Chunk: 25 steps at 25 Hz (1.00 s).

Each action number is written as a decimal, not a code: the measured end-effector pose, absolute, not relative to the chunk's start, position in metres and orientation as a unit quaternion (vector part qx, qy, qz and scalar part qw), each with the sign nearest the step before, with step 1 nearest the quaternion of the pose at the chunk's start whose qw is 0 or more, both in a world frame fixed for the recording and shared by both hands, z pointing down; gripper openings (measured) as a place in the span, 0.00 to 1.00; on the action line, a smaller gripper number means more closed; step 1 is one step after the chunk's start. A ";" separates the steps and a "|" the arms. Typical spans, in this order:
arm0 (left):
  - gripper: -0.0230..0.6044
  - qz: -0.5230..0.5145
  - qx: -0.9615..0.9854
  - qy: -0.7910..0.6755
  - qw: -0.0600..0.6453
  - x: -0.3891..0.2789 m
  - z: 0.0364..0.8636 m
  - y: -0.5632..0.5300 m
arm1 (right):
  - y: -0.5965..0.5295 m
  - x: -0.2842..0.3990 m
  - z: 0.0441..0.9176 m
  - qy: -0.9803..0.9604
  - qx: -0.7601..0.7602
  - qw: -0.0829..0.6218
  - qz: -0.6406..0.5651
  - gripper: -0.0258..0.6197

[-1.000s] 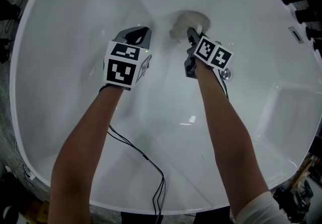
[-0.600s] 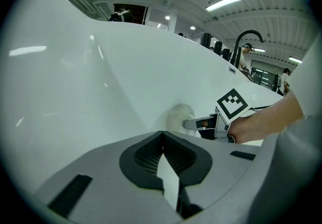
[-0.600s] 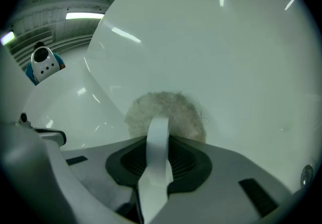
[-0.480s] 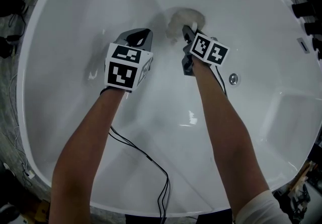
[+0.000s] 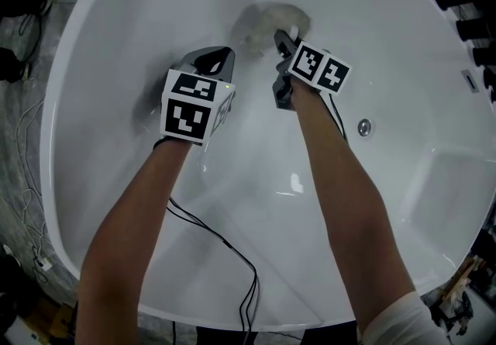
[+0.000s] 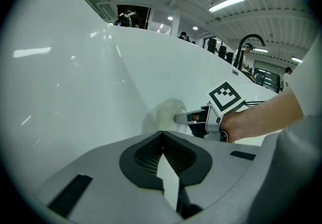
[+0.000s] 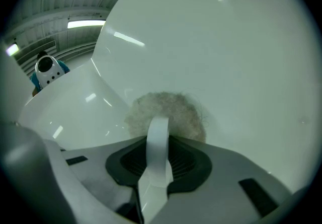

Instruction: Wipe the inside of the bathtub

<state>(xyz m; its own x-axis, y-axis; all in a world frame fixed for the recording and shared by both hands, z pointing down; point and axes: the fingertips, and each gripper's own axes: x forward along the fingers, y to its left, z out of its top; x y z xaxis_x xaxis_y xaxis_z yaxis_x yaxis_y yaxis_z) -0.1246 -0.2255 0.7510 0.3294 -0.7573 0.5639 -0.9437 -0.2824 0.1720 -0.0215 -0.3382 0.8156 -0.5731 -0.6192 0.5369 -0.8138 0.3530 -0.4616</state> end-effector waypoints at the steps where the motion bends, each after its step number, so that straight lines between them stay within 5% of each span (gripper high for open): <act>1: 0.06 0.191 0.778 -0.547 0.243 -0.126 0.748 -0.226 | -0.340 -0.026 0.811 -0.815 0.437 0.134 0.357 0.19; 15: 0.06 0.186 0.772 -0.555 0.246 -0.129 0.695 -0.210 | -0.286 -0.042 0.752 -0.839 0.374 0.118 0.376 0.19; 25: 0.05 0.168 0.770 -0.547 0.281 -0.108 0.653 -0.166 | -0.191 0.018 0.714 -0.822 0.369 0.139 0.410 0.19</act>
<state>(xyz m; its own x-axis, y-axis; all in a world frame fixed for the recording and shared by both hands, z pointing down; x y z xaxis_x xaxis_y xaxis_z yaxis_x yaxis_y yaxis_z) -0.1076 -0.1658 0.6529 0.3446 -0.7481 0.5671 -0.9375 -0.2427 0.2495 0.0181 -0.1912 0.7136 -0.6884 -0.4928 0.5322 -0.7215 0.3903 -0.5719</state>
